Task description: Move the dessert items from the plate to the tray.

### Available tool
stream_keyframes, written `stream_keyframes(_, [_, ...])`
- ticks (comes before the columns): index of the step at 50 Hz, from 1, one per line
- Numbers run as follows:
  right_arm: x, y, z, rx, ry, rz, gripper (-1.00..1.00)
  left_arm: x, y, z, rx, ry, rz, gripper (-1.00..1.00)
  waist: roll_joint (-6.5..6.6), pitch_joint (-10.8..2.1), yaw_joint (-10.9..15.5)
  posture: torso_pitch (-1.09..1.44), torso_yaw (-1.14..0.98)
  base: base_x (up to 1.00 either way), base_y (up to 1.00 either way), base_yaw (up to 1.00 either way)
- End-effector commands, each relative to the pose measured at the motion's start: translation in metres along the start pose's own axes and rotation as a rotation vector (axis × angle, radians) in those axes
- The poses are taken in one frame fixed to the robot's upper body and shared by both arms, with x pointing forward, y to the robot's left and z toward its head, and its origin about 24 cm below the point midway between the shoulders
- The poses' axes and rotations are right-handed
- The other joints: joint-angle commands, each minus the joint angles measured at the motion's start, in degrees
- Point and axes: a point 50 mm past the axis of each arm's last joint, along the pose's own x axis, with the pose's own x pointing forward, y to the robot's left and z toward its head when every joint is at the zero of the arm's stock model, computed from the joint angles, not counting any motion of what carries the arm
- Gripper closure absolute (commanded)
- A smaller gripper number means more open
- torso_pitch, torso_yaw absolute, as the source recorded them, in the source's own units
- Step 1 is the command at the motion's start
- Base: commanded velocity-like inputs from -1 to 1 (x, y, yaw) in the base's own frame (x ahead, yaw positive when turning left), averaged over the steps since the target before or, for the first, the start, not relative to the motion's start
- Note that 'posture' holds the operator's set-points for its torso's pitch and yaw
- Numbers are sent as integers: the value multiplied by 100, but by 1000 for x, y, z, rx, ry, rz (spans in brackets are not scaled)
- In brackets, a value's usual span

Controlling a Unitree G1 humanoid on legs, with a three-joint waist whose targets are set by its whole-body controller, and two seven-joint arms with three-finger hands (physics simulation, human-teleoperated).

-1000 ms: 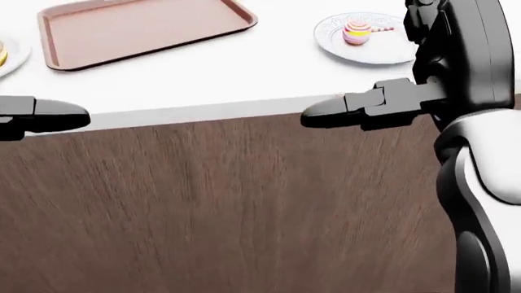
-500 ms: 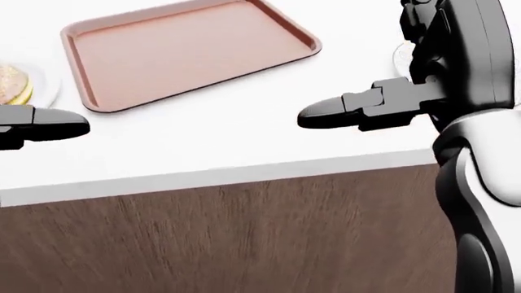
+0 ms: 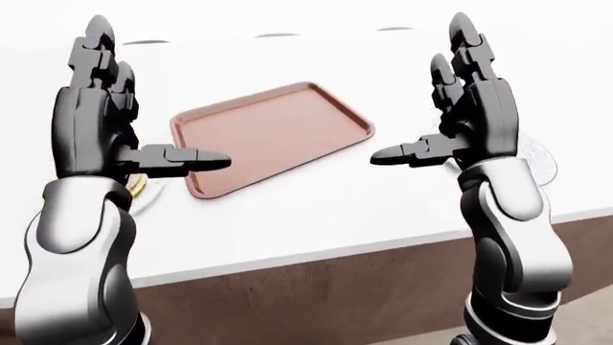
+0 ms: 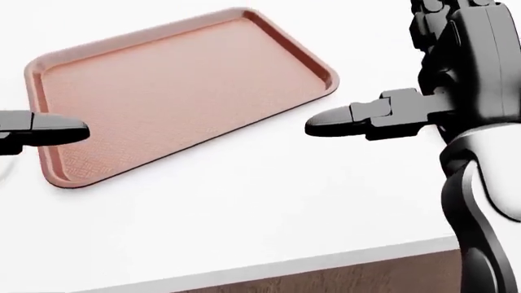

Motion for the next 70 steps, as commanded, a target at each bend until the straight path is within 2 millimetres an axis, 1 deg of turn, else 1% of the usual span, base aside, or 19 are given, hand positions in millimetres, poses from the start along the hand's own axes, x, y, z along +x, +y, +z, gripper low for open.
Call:
stream_keyframes(1, [1, 0, 10, -10, -48, -8, -100, -1, 4, 9, 9, -51, 17, -100, 50, -115, 6, 0, 0, 0, 0, 0])
stream_keyframes(3, [-1, 1, 13, 4, -56, 8, -100, -2, 3, 11, 10, -52, 18, -100, 428, -286, -11, 0, 0, 0, 0, 0])
stream_keyframes(4, [-1, 2, 13, -8, -55, 9, -100, -2, 3, 11, 8, -52, 19, -100, 95, -191, 20, 0, 0, 0, 0, 0])
stream_keyframes(5, [-2, 1, 14, 3, -75, 19, -100, -2, 3, 12, 8, -52, 21, -100, 103, -234, 63, 0, 0, 0, 0, 0])
stream_keyframes(6, [-2, 1, 16, -3, -74, 9, -100, -2, 4, 11, 11, -52, 22, -100, 81, -427, 168, 0, 0, 30, 0, 45])
stream_keyframes(7, [-2, 1, 15, -7, -72, 12, -100, -2, 4, 11, 9, -52, 22, -100, 23, -229, 150, 0, 0, 30, 0, 50])
stream_keyframes(8, [-2, 1, 15, -2, -71, 9, -100, -2, 4, 10, 9, -53, 21, -100, -7, -145, 169, 0, 0, 29, 0, 59])
stream_keyframes(10, [-1, 0, 13, -29, -63, 7, -100, -2, 5, 9, 9, -51, 23, -100, -236, -157, 186, 0, 0, 30, 0, 62])
stream_keyframes(12, [-1, 1, 8, -46, -38, 7, -100, -3, 5, 7, 11, -49, 21, -100, -446, -40, 87, 0, 0, 5, 23, 0])
stream_keyframes(14, [-1, 0, 7, -48, -30, -4, -100, -2, 6, 6, 14, -47, 23, -100, -193, -281, 161, 0, 0, 0, 0, 0])
stream_keyframes(15, [-1, -1, 6, -51, -23, -9, -100, -3, 6, 6, 12, -46, 22, -100, -81, -330, 158, 0, 0, 0, 0, 0])
stream_keyframes(18, [-1, -10, -3, -149, 59, -37, -100, -3, 7, 5, 17, -44, 23, -100, -54, -323, 158, 0, 0, 0, 0, 0])
stream_keyframes(25, [-9, -60, 20, -486, 217, -88, -100, -3, 6, 3, 18, -38, 25, -100, -73, -284, 171, 0, 0, 0, 0, 0])
stream_keyframes(31, [7, -95, 37, -731, 328, -62, -100, -3, 2, 4, 26, -39, 18, -100, -104, -248, 134, 0, 0, 0, 0, 0])
stream_keyframes(35, [22, -109, 33, -854, 386, -24, -100, -4, 2, 5, 23, -38, 20, -100, -81, -226, 95, 0, 0, 0, 0, 0])
stream_keyframes(47, [71, -140, -3, -1055, 544, 26, -100, -5, 4, 0, 26, -31, 22, -100, 22, -242, 45, 0, 0, 0, 0, 0])
stream_keyframes(56, [83, -150, -15, -1152, 642, 64, -100, -6, 5, 0, 23, -29, 23, -100, 42, -278, 51, 0, 0, 0, 0, 0])
stream_keyframes(61, [93, -156, -10, -1199, 667, 57, -100, -5, 4, -1, 22, -29, 21, -100, 37, -308, 56, 0, 0, 0, 0, 0])
stream_keyframes(70, [97, -168, -28, -1274, 758, 53, -100, -6, 5, -1, 18, -26, 22, -100, 9, -350, 87, 0, 0, 0, 0, 0])
